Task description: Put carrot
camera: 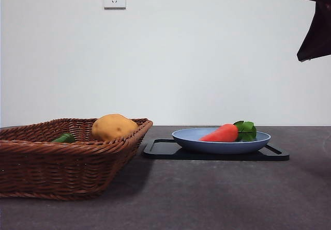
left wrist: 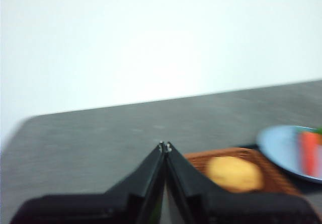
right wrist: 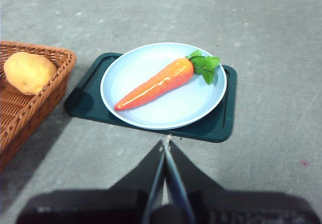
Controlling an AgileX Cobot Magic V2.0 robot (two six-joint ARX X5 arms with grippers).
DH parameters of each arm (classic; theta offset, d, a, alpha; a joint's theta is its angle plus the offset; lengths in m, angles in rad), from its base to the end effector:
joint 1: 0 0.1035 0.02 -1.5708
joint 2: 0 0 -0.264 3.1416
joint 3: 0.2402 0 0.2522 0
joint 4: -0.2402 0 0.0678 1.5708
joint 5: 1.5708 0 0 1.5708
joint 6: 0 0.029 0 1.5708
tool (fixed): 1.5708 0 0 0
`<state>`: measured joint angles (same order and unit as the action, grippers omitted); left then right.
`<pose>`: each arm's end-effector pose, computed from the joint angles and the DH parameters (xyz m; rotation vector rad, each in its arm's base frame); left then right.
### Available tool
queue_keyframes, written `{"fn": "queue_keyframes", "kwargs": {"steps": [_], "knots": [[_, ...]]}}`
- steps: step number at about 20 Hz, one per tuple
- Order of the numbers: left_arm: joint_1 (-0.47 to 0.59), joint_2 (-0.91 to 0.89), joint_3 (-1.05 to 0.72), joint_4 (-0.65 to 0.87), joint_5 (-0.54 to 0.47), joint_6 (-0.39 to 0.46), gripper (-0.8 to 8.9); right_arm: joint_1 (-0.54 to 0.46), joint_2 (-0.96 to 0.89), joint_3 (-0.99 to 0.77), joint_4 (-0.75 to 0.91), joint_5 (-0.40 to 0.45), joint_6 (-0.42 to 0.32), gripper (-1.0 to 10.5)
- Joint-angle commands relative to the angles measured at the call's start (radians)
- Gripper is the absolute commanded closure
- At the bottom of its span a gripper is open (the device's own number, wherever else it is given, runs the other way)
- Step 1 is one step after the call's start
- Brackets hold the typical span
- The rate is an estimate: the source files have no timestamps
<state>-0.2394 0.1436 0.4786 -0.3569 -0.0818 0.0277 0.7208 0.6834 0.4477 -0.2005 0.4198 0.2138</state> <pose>0.0657 -0.0136 0.2764 0.0312 0.0194 -0.1579 0.1227 0.0921 0.2315 -0.0266 0.3971 0.2546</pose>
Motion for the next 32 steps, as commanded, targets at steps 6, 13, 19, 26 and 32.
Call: {"fn": "queue_keyframes", "kwargs": {"steps": [6,13,19,26,32], "knots": [[0.201,-0.142,-0.280,0.135,-0.021,0.048,8.05,0.008,0.003,0.005,0.013,0.006,0.014,9.4],[0.215,-0.142,-0.460,0.233,-0.019,0.044,8.05,0.008,0.003,0.005,0.013,0.006,0.014,9.4],[0.215,-0.142,-0.469,0.223,-0.018,0.044,8.05,0.008,0.003,0.005,0.013,0.006,0.014,9.4],[0.215,-0.142,-0.469,0.222,-0.018,0.044,8.05,0.008,0.003,0.005,0.013,0.006,0.014,9.4],[0.215,-0.142,-0.469,0.222,-0.018,0.044,8.05,0.008,0.003,0.005,0.013,0.006,0.013,9.4]]}}
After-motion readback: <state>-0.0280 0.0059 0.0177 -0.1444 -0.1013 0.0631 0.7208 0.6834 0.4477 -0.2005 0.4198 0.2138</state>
